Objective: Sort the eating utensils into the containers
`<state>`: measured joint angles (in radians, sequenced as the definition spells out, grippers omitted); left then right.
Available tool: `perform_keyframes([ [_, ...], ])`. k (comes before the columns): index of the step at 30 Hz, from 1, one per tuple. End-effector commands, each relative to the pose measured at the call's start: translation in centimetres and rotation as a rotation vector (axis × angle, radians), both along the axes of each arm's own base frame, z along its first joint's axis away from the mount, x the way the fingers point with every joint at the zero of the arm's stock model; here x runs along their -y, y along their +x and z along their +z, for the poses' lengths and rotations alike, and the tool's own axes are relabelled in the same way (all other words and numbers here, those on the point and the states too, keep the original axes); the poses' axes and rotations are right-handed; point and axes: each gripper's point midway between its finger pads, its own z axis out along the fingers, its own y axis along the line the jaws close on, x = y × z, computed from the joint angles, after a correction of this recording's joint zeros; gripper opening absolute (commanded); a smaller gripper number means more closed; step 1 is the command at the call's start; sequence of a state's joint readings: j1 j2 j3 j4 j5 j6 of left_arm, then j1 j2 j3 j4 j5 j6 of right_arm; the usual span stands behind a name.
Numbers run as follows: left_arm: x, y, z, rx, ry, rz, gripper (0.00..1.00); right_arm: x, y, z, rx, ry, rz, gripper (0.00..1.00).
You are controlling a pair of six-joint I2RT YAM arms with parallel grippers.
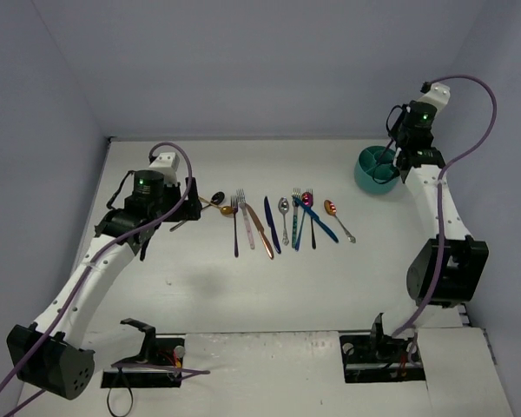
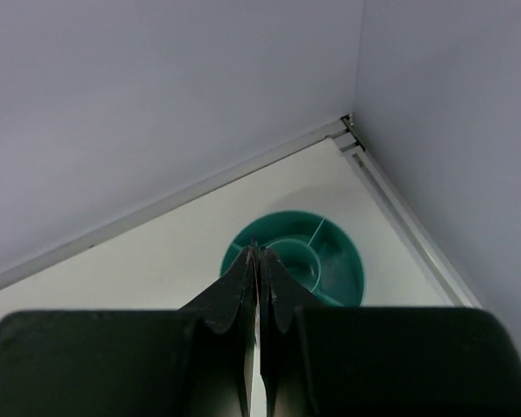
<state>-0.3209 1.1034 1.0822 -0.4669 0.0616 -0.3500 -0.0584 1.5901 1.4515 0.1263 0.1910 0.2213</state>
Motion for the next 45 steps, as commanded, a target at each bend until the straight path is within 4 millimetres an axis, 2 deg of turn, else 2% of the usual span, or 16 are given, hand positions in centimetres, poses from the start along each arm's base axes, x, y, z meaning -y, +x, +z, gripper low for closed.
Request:
perform_keyframes([
  [1,-0.5,0.7,1.5,0.083,0.023,-0.025,0.81,2.5,2.6,7.1,0.201,-0.070,-0.034,0.00],
  [4,-1.1,0.8,1.3,0.082,0.033,-0.005,0.82,3.3,3.6,6.9,0.194,-0.092,-0.044,0.00],
  [9,-1.0,0.9,0.9,0.069,0.011,-0.007,0.82,4.5,5.1,6.5,0.197,-0.088,-0.052,0.00],
  [14,-0.7,0.9,0.4,0.055,0.004,-0.018,0.82,5.1,6.8,4.6,0.167,-0.083,-0.043,0.00],
  [18,-0.7,1.0,0.0,0.042,0.011,-0.016,0.81,4.7,8.2,2.4,0.135,-0.063,-0.008,0.00],
  [25,-1.1,1.1,0.0,0.047,0.024,-0.002,0.82,4.2,8.9,-1.3,0.074,-0.040,0.021,0.00],
  [31,-1.1,1.1,-0.1,0.045,0.026,-0.002,0.82,3.8,9.5,-3.5,0.043,-0.013,0.046,0.00],
  [36,-1.5,1.1,0.3,0.064,0.034,0.014,0.81,3.3,10.0,-5.0,0.032,0.014,0.064,0.00],
  [45,-1.3,1.1,0.0,0.053,0.035,0.005,0.82,2.6,10.9,-5.5,0.048,0.018,0.078,0.00],
])
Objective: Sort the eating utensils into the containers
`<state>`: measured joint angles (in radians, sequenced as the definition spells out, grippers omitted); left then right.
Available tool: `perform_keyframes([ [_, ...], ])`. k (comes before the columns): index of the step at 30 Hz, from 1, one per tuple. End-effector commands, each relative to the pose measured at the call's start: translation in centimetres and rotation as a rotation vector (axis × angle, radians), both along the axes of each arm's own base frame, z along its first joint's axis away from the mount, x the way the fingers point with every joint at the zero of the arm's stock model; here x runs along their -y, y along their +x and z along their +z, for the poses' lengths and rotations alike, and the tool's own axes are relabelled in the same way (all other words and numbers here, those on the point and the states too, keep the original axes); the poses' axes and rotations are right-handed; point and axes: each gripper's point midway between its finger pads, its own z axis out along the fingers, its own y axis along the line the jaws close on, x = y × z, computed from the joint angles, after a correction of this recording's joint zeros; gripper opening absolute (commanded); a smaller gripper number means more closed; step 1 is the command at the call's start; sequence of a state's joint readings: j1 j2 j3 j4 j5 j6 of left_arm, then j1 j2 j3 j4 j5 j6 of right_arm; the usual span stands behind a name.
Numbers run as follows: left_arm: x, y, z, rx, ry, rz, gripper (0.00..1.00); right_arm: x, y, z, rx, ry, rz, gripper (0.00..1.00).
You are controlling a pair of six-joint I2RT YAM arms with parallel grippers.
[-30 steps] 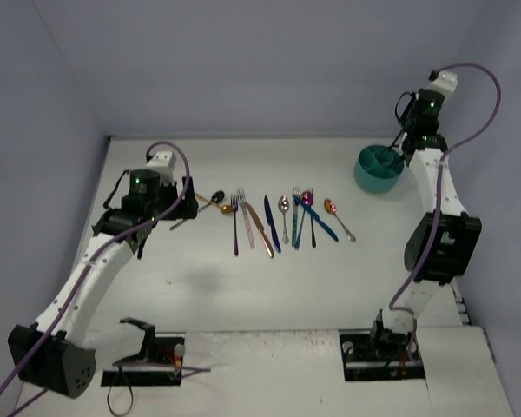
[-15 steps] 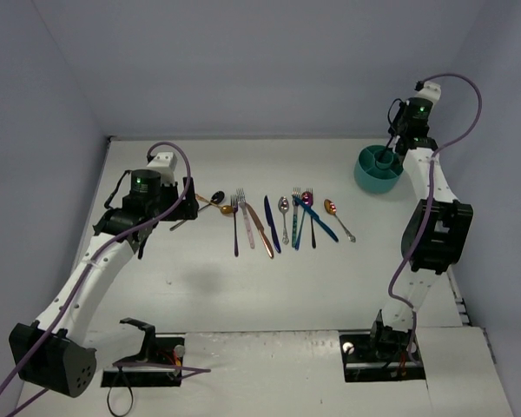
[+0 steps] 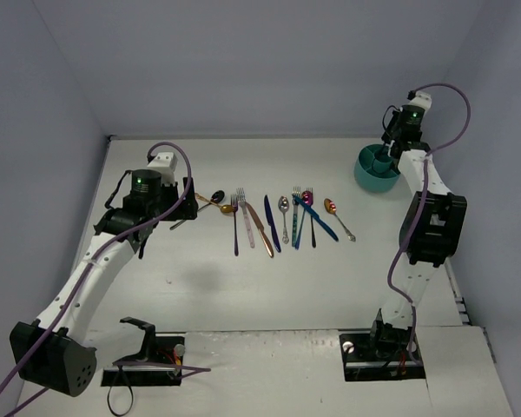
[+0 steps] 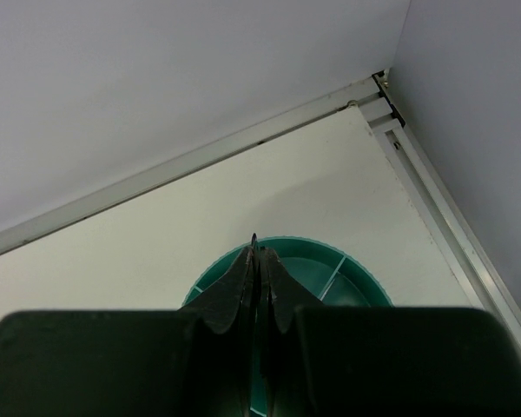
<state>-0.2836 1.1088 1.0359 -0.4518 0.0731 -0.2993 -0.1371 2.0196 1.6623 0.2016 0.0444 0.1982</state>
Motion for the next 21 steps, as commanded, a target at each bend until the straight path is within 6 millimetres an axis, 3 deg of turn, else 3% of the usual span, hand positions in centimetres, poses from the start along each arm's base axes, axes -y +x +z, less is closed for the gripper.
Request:
perform_keyframes([
  [1,-0.1,1.0,2.0,0.080,-0.010,0.003,0.82,-0.1,1.8,5.8,0.191,-0.013,0.006,0.00],
  [14,-0.2,1.0,2.0,0.083,-0.004,0.007,0.82,-0.7,2.9,7.2,0.240,0.020,0.027,0.00],
  [21,-0.2,1.0,2.0,0.080,-0.002,0.006,0.82,-0.3,2.1,6.1,0.213,0.010,0.004,0.04],
])
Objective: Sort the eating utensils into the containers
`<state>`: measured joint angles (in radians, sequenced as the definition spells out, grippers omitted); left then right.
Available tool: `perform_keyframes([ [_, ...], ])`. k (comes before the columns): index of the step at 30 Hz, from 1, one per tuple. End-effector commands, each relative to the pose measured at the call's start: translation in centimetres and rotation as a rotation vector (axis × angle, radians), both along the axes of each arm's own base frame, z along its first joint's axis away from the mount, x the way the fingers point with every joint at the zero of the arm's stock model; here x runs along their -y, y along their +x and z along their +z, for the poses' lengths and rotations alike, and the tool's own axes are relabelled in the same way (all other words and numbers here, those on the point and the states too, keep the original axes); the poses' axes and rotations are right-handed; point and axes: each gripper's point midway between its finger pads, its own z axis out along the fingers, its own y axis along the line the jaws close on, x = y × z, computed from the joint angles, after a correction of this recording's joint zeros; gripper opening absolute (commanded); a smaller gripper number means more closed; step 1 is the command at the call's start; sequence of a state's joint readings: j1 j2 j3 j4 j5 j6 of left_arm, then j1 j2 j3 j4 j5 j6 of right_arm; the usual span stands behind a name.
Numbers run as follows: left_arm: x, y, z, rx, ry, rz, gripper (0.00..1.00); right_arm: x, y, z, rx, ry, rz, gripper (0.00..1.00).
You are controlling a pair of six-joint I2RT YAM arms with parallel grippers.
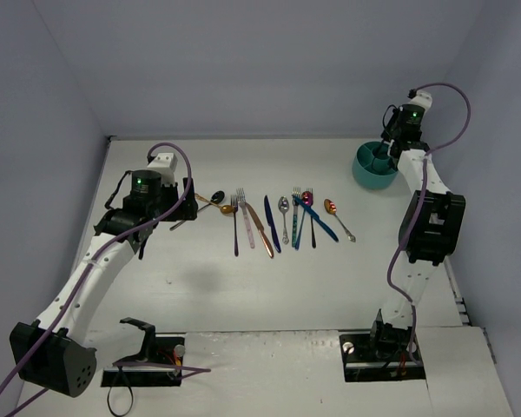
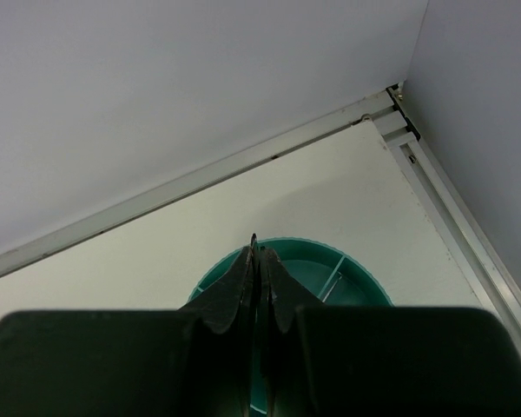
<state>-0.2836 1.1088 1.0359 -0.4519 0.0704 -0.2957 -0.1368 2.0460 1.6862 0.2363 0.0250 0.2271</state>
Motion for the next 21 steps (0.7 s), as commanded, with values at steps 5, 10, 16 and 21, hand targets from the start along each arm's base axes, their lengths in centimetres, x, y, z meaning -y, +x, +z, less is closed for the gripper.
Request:
perform_keyframes([
  [5,-0.1,0.9,2.0,0.079,-0.008,0.002,0.82,0.3,0.3,5.2,0.152,-0.033,-0.013,0.21],
  [10,-0.1,0.9,2.2,0.080,-0.009,0.003,0.82,0.3,-0.4,5.6,0.156,-0.027,-0.019,0.30],
  [16,-0.2,0.8,2.3,0.084,-0.009,0.004,0.82,0.4,-2.0,6.6,0.163,-0.036,-0.037,0.46],
  [21,-0.2,0.7,2.4,0.088,-0.008,0.005,0.82,0.7,-4.3,8.3,0.175,-0.054,-0.065,0.66],
])
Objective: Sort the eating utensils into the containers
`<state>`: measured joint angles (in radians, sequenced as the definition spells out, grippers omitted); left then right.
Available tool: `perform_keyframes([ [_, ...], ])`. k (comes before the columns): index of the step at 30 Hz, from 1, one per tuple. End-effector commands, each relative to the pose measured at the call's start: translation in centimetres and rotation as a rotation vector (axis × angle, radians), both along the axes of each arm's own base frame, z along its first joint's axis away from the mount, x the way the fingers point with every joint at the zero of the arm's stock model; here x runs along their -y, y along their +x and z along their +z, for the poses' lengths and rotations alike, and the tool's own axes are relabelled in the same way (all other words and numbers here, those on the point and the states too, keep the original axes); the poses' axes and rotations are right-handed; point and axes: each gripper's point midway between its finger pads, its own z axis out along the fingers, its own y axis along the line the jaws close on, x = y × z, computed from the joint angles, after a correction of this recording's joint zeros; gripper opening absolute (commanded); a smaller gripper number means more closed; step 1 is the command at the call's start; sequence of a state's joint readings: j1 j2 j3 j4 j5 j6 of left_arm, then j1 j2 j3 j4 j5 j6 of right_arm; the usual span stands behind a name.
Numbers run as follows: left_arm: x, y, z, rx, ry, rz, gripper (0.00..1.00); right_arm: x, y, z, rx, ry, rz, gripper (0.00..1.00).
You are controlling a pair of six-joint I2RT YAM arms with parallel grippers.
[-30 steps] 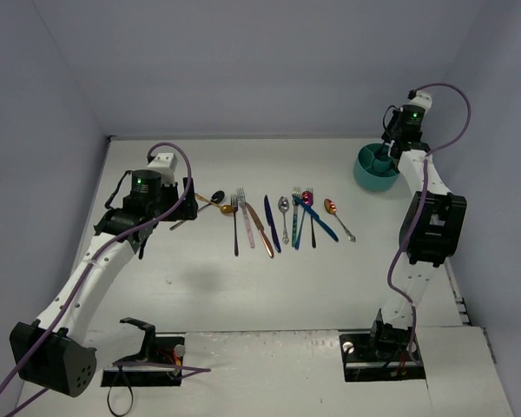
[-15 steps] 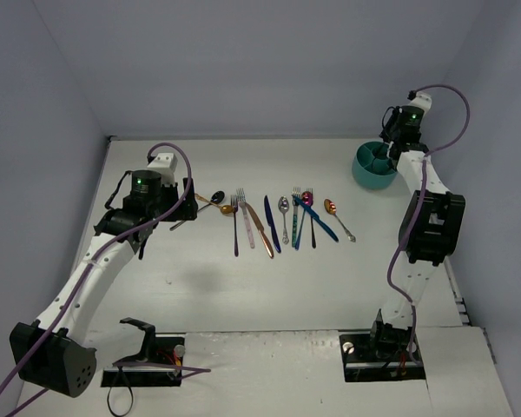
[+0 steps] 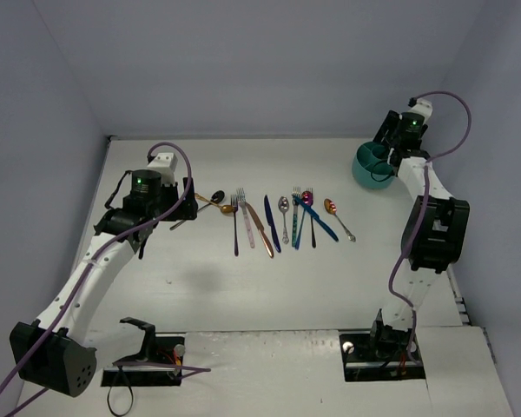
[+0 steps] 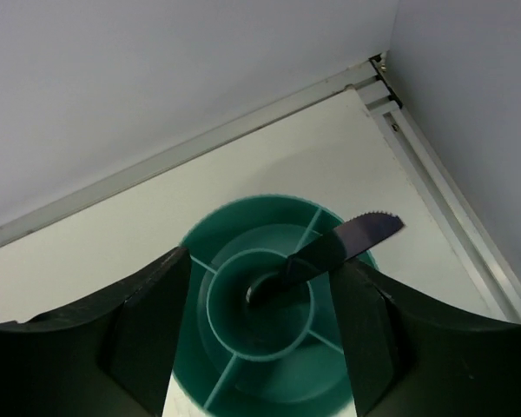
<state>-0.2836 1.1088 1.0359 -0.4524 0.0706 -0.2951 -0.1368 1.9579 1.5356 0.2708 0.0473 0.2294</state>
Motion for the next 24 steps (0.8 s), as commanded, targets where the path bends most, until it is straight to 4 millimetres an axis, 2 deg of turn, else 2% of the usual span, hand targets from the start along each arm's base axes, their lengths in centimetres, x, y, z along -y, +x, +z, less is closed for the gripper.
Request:
perform_keyframes([
  [1,-0.2,0.7,2.5,0.088,-0.008,0.006,0.82,0.7,-2.0,10.1,0.210,-0.059,-0.047,0.71],
  [3,-0.3,0.6,2.5,0.088,-0.007,0.007,0.82,0.9,-3.0,10.1,0.190,-0.065,-0.061,0.76],
  [5,-0.3,0.6,2.5,0.089,-0.006,0.007,0.82,0.8,-4.4,11.3,0.192,-0.072,-0.068,0.81],
  [7,-0.3,0.6,2.5,0.087,-0.006,0.007,0.82,0.8,-5.9,11.1,0.161,-0.075,-0.080,0.85],
  [8,-0.3,0.6,2.5,0.089,-0.007,0.007,0.82,0.8,-6.9,11.4,0.158,-0.077,-0.090,0.87],
  [9,-0.2,0.5,2.5,0.087,-0.009,0.005,0.82,0.7,-7.8,10.3,0.125,-0.071,-0.095,0.87],
  [11,-0.2,0.6,2.4,0.084,-0.013,0.003,0.81,0.3,-9.6,10.9,0.129,-0.051,-0.106,0.89],
  [13,-0.1,0.5,2.4,0.080,-0.018,0.003,0.82,-0.5,-11.7,10.7,0.126,-0.020,-0.110,0.89],
  [15,-0.1,0.6,2.2,0.073,-0.017,0.002,0.82,-1.9,-14.0,10.0,0.111,0.003,-0.095,0.89],
  [17,-0.1,0.6,2.0,0.067,-0.014,0.004,0.82,-3.4,-15.6,9.9,0.100,0.007,-0.077,0.89],
  [18,-0.1,0.6,1.9,0.063,-0.012,0.006,0.82,-4.4,-16.3,9.2,0.074,0.002,-0.059,0.88],
  [21,-0.2,0.6,1.7,0.057,-0.008,0.006,0.82,-8.9,-18.3,6.2,-0.035,-0.013,0.063,0.85],
  [24,-0.1,0.6,1.6,0.054,-0.007,0.005,0.82,-12.0,-19.2,4.9,-0.086,-0.025,0.151,0.82],
])
